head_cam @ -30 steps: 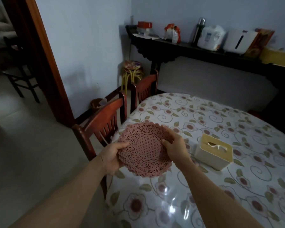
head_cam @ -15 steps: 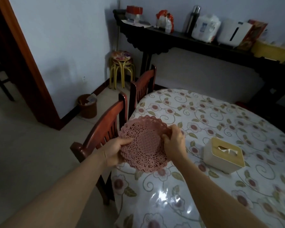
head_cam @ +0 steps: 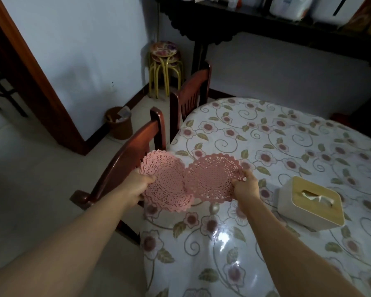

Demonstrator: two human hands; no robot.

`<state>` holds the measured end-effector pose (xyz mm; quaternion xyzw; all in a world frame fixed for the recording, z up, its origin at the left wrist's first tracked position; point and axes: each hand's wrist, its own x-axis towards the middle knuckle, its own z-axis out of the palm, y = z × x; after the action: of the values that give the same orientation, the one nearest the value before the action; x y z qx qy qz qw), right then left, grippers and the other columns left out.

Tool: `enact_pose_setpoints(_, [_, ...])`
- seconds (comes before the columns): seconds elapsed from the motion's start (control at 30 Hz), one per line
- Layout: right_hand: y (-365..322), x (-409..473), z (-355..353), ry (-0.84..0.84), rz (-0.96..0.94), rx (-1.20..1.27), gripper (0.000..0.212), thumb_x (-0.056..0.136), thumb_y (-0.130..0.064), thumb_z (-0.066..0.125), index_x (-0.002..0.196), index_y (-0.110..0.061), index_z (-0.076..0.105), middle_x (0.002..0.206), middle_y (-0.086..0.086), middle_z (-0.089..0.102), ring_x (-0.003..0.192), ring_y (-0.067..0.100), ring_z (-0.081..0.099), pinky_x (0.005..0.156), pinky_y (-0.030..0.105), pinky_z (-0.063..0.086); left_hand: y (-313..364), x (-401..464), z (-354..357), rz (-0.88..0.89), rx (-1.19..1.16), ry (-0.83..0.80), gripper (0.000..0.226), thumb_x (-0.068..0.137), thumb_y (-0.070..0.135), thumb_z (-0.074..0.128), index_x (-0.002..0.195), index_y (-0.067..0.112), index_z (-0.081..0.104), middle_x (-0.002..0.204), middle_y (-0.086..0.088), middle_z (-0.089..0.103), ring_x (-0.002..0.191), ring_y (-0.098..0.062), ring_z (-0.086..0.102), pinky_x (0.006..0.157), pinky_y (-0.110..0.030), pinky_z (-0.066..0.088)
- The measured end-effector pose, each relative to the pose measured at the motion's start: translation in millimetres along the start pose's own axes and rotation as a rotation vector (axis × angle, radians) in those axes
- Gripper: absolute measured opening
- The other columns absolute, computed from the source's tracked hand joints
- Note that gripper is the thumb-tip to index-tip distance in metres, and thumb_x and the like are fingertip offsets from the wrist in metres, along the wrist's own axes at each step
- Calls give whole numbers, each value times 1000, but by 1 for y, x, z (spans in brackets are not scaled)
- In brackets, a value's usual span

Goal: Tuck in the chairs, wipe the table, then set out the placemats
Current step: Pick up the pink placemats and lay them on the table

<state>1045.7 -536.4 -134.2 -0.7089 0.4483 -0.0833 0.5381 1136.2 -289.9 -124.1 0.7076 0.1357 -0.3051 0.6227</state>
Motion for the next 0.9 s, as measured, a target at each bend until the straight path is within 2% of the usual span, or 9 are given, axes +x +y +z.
enact_pose_setpoints(0.13, [28,23,10,36,80,14,38,91,4,38,117,-18,54,76,6,57,57,19,49,46,27,41,-1,17,5,83,201,210,38,91,-1,50,128,8,53,126,-15,59,115,-31,56,100,-48,44])
enact_pose_setpoints(0.23, [49,35,17,77,119,-77,40,87,6,34,116,-13,55,74,4,55,59,20,51,45,26,40,-1,22,7,84,231,229,42,90,-3,50,131,7,49,130,-14,57,119,-29,54,102,-47,42])
enact_pose_setpoints(0.43, [75,37,16,34,282,-310,41,86,2,48,127,-5,46,113,19,61,102,36,59,70,33,45,-5,25,20,72,217,170,43,91,-4,48,133,8,47,131,-14,56,121,-30,51,100,-40,41])
enact_pose_setpoints(0.5, [79,36,18,-47,329,-345,59,80,-6,61,134,1,38,122,21,57,109,36,57,83,38,51,-6,25,24,67,200,149,43,91,-4,48,132,7,48,131,-15,56,120,-30,51,102,-43,41])
enact_pose_setpoints(0.57, [76,31,19,-105,382,-402,84,75,-14,68,143,2,23,136,25,43,123,39,46,98,47,45,-6,23,28,58,165,129,41,91,-5,48,131,4,48,129,-17,56,119,-31,52,99,-42,43])
enact_pose_setpoints(0.67, [57,17,16,-126,309,-536,97,83,-31,66,150,-5,0,154,23,9,141,39,12,115,49,20,-3,15,33,54,93,80,39,92,-5,48,130,3,48,123,-15,58,114,-31,54,88,-37,43])
enact_pose_setpoints(0.77, [27,2,17,-226,169,-327,97,82,-54,62,150,-9,11,156,19,13,140,38,19,112,53,24,3,3,34,55,20,11,35,92,-4,49,124,8,52,113,-11,60,100,-25,56,86,-38,44])
enact_pose_setpoints(0.83, [6,-10,21,-332,149,-77,95,82,-55,62,150,-11,13,155,16,19,138,36,26,109,52,28,5,-5,33,68,-28,-49,30,91,-5,48,116,11,55,107,-12,63,96,-27,58,84,-36,44])
enact_pose_setpoints(0.9, [-7,-23,25,-420,102,-34,93,81,-51,66,149,-10,16,150,16,30,132,34,36,108,50,32,8,-17,31,85,-65,-107,27,91,-7,47,112,8,55,98,-10,64,89,-25,60,75,-31,46])
